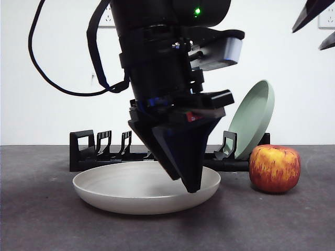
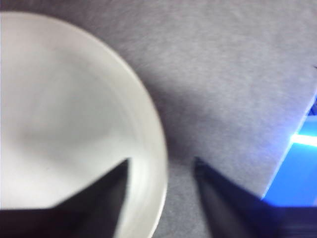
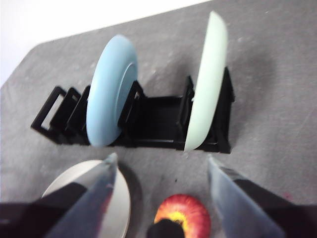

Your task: Take the yellow plate from the plate rack,put the plate on the table,take the apple from the table,put the apple in the plate

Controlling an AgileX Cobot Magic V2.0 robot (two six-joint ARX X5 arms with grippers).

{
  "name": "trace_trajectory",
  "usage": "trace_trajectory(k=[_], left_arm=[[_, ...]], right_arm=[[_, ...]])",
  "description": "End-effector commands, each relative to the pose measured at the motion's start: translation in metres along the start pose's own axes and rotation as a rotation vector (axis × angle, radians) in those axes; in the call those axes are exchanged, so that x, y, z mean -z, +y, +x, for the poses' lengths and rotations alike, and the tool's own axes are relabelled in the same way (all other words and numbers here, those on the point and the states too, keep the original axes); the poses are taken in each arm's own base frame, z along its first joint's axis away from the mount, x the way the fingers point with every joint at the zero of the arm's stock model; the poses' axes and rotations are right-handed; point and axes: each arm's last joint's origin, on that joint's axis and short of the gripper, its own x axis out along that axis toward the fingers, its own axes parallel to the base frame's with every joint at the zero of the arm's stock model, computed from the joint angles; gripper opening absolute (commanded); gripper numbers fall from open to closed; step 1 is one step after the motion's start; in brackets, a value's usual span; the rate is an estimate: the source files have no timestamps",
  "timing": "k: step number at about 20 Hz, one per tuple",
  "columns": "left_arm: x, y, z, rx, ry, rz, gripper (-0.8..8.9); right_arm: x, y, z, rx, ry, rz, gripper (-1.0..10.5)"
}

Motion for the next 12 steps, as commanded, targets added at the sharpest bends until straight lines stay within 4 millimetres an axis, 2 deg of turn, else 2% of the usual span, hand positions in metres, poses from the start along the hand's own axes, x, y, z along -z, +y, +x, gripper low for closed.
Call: trace_trajectory(k=[1,5,7,9,12], left_arm=[[0.000,0.003,-0.006,-0.003,-0.021,-0.063,3.55],[-0.001,0.006,-0.040,-0.017,-0.136,-0.095,3.55],[0.002,0.009,-0.079,-0.042,-0.263,-0.131,3.54],[0.014,0.015,-0.124,-0.113,-0.399,-0.167,3.50],[0.046,0.024,-0.193,-0.290,-0.601,-0.252,3.50]], right_arm=[[-0.003,0.006,0.000,-0.022,0.004,-0.052,5.0],[-0.005,0.015,0.001,-0.048,0.032,-0.098,5.1],[-0.007,0.022,0.006,-0.045,0.094,-0.131,5.1],[-0.009,0.029,0.016,0.000,0.189,-0.185,5.1],[-0.008,0.039,0.047,0.059,0.325,-0.242,5.1]])
